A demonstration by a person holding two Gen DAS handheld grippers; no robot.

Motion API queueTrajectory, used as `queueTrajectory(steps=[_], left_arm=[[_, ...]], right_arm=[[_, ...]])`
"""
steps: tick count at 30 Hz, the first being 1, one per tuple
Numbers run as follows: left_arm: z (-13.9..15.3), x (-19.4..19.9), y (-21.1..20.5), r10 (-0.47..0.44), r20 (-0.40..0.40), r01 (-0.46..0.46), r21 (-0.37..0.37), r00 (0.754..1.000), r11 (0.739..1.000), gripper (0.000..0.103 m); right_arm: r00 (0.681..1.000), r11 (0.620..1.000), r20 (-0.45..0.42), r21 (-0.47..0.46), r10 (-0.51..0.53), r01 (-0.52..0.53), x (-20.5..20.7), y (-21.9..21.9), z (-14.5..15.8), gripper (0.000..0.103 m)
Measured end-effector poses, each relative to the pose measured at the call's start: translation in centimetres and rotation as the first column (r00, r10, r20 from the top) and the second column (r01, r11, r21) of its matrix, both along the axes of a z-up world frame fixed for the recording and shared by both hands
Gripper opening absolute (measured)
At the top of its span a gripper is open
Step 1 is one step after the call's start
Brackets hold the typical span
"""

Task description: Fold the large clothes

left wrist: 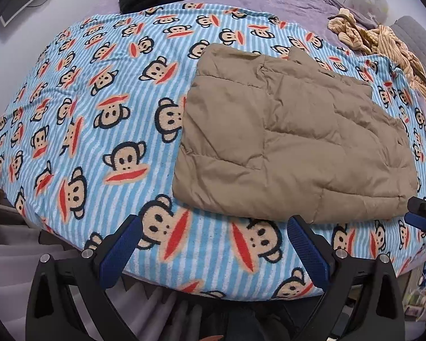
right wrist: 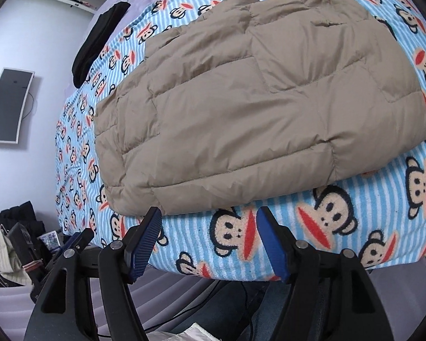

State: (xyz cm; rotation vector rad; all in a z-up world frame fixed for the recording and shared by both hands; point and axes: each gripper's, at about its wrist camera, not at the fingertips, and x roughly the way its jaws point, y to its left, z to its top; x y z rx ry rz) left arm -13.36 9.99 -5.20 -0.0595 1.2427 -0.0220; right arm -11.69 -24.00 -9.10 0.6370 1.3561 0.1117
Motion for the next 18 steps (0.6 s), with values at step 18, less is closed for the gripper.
queueTrajectory(steps=[18], left_arm=[[0.7,1.4,-4.2,0.069,-0.014,-0.068,0.043,0.998,0.997,0.101]], right_arm=[[0.991,0.986,0.050,-0.120,0.126,-0.119,2.6,-3.7,1.4,0.086]])
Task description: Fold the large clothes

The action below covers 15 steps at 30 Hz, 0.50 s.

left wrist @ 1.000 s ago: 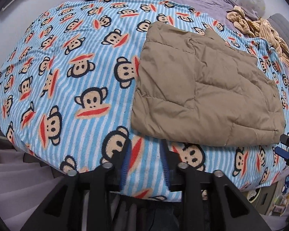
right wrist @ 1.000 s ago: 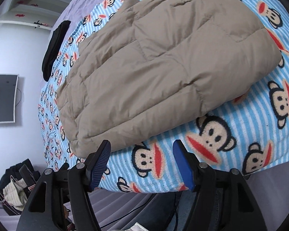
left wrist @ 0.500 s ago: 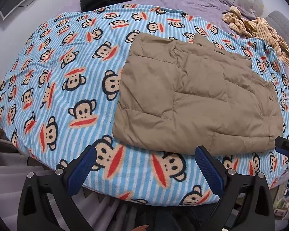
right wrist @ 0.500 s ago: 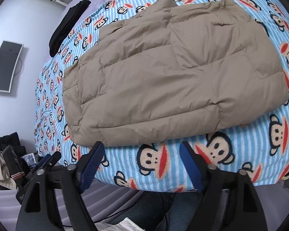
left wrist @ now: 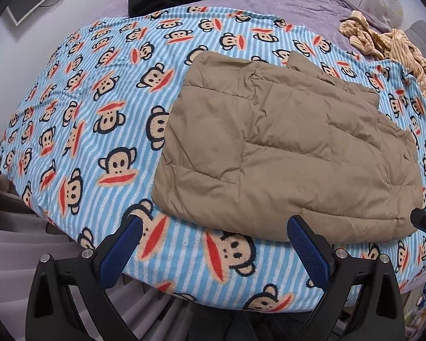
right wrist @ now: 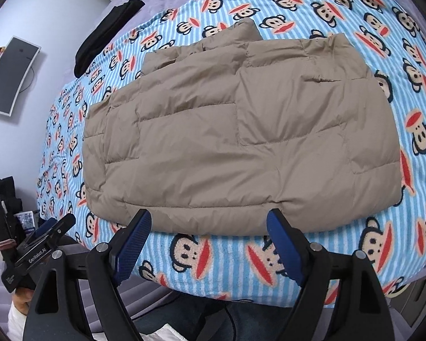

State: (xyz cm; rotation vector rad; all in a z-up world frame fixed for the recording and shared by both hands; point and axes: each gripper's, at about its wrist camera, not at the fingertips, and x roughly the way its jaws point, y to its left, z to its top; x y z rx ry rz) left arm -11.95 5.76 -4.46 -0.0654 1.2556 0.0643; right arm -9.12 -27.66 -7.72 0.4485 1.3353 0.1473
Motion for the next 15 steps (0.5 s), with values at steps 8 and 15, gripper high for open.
queueTrajectory(steps=[8,15], left_arm=[[-1.5,2.9,2.2,-0.034,-0.017,0.032,-0.103,0.999,0.994,0.101],[-3.5,7.7,4.5,-0.130,-0.038,0.123,-0.151,0.991,0.981,0.101]], right_arm=[[0.997,1.000,-0.082,0.031,0.003,0.000,0.9,0.8,-1.2,0.086],[0.992,0.994,-0.082,0.050,-0.094,0.098,2.1,2.8,-1.4,0.086]])
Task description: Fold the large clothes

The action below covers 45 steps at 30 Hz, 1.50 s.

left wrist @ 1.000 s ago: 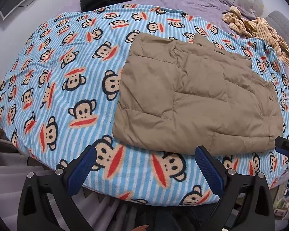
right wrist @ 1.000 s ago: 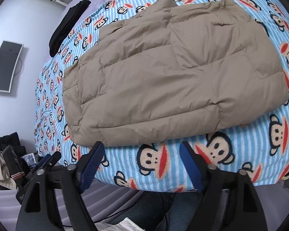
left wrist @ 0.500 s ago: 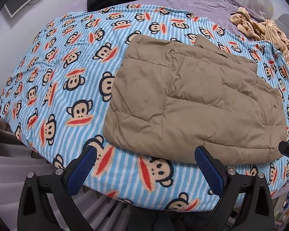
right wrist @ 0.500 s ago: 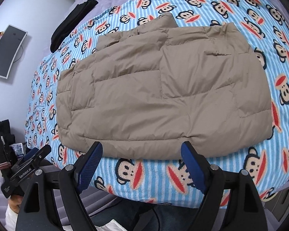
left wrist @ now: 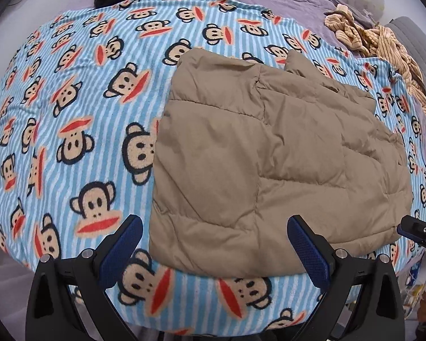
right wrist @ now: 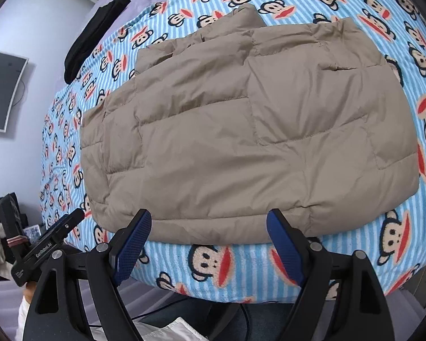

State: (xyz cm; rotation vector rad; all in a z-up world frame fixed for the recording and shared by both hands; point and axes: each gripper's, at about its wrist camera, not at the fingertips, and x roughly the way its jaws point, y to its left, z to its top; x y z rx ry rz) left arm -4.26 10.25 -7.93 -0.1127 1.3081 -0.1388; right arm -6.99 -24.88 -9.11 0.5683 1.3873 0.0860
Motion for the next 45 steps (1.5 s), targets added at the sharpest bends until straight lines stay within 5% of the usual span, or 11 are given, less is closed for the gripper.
queueTrajectory(steps=[12,19,23,27,29,31,40,41,42,43,45], left_arm=[[-6.0,6.7,5.6,-0.143,-0.059,0.127,-0.223,0.988,0.967,0.101],[-10.8,10.3,4.1,-0.259,-0.122,0.177,-0.458,0.958,0.871,0.101],[-12.1,11.4,2.5,-0.314,-0.136,0.203,-0.516,0.940,0.832,0.101],[-12.6,11.9,1.5,-0.343,-0.161,0.213,-0.527,0.926,0.823,0.101],[-12.3,12.0,1.2,-0.359,-0.158,0.224,-0.538,0.920,0.813,0.082],[-12.1,11.8,0.8,-0.377,-0.162,0.216,-0.592,0.912,0.777,0.043],[-8.0,10.8,-0.6,-0.345,-0.116,0.217,-0.582,0.932,0.784,0.026],[-7.2,10.6,-0.7,-0.335,-0.112,0.210,-0.588,0.936,0.781,0.026],[-6.3,10.4,-1.0,-0.326,-0.106,0.204,-0.591,0.939,0.780,0.026],[-5.2,10.1,-1.4,-0.319,-0.099,0.202,-0.591,0.943,0.781,0.026],[-2.6,9.4,-2.6,-0.303,-0.076,0.202,-0.592,0.950,0.781,0.026]], right_arm=[[0.996,0.999,-0.076,-0.010,-0.054,0.053,2.0,3.8,-3.3,0.086],[0.992,0.998,-0.114,-0.032,-0.058,0.055,3.0,4.6,-4.7,0.086],[0.991,0.997,-0.122,-0.042,-0.063,0.058,3.3,4.7,-5.1,0.086],[0.991,0.997,-0.114,-0.047,-0.068,0.063,3.6,4.7,-5.0,0.086],[0.991,0.997,-0.111,-0.049,-0.068,0.063,3.8,4.9,-4.8,0.086],[0.992,0.997,-0.109,-0.053,-0.068,0.062,4.0,4.9,-4.7,0.086],[0.998,0.992,-0.012,-0.108,-0.062,0.061,5.4,4.0,-3.1,0.085],[0.998,0.991,0.010,-0.122,-0.057,0.057,5.8,3.7,-2.9,0.082],[0.998,0.990,0.036,-0.132,-0.045,0.049,6.2,3.4,-2.7,0.063],[0.998,0.990,0.054,-0.139,-0.027,0.034,6.7,3.2,-2.7,0.032],[0.996,0.987,0.091,-0.163,0.011,0.004,7.8,2.5,-3.1,0.015]])
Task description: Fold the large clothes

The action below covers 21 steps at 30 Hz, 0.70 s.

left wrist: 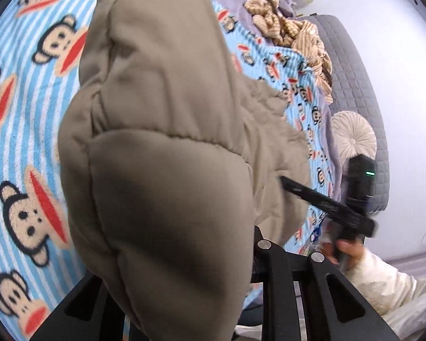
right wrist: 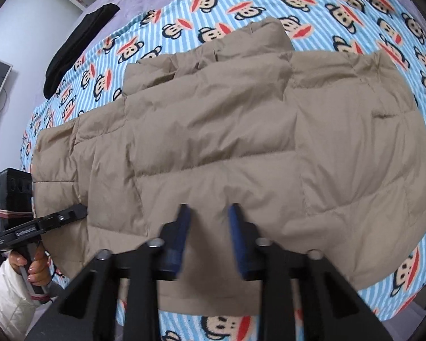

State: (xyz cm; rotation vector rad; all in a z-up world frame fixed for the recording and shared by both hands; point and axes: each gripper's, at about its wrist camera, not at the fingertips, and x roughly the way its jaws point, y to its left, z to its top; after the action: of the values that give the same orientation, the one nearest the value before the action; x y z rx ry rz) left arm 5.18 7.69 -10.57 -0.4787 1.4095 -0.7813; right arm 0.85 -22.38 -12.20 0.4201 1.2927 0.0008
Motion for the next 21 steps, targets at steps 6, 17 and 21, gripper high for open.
queueTrajectory(steps=[6,17,21], left_arm=[[6.5,-2.3,-7.3,-0.027,0.069,0.025,0.021,0.997,0.999,0.026],[8.1,-2.8,-22.4,-0.118,0.066,0.106,0.160,0.991,0.981,0.035],[8.1,-2.7,-24.2,-0.156,0.056,0.148,0.117,0.986,0.982,0.074]], right_arm=[[0.998,0.997,0.010,0.062,0.055,-0.055,3.4,-2.3,-4.3,0.011],[0.999,0.943,-0.007,0.330,-0.036,0.037,4.2,-5.8,-9.7,0.001],[0.998,0.906,-0.042,0.418,-0.053,0.065,3.7,-7.4,-9.5,0.000]])
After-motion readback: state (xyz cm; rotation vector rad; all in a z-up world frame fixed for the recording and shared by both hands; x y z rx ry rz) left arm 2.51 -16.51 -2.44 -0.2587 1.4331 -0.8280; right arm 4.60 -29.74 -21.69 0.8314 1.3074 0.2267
